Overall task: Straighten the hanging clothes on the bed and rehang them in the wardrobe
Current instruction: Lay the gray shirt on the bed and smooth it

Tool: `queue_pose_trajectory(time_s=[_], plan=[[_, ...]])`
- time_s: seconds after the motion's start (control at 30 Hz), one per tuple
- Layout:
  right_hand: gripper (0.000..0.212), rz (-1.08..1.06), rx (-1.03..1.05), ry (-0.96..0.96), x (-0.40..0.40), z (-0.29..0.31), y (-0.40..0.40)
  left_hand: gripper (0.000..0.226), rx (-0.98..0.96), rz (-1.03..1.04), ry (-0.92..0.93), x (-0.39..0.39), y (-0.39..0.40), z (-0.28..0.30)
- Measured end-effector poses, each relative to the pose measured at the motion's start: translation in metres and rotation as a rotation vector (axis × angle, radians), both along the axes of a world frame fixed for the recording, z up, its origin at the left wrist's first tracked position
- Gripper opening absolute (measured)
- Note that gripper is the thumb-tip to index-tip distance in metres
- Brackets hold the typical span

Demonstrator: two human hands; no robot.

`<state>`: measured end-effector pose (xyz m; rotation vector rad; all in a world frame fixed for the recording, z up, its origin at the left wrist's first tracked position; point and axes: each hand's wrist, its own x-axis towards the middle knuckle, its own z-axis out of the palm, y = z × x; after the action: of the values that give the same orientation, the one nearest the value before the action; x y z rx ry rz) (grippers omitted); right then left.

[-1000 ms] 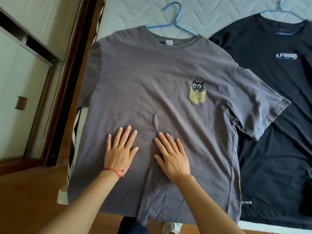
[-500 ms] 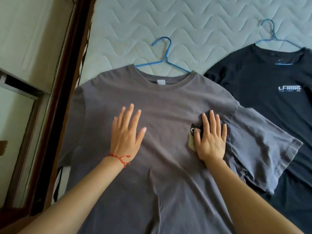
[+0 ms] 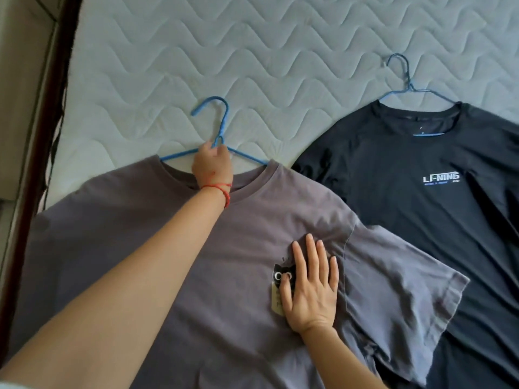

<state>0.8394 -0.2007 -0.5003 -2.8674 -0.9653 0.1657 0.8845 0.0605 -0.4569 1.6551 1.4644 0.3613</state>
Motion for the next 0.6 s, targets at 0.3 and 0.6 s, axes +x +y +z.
queue_pose_trajectory(time_s=[0.3, 0.6], plan=[[0.063, 0.023, 0.011, 0.032, 0.000, -0.003, -0.002, 0.014, -0.566, 0.531, -0.694, 0.023, -0.013, -0.001], [0.048, 0.105, 0.200, 0.103, 0.019, 0.018, -0.009, 0.030, -0.490, 0.480, -0.701, 0.060, -0.044, -0.018]])
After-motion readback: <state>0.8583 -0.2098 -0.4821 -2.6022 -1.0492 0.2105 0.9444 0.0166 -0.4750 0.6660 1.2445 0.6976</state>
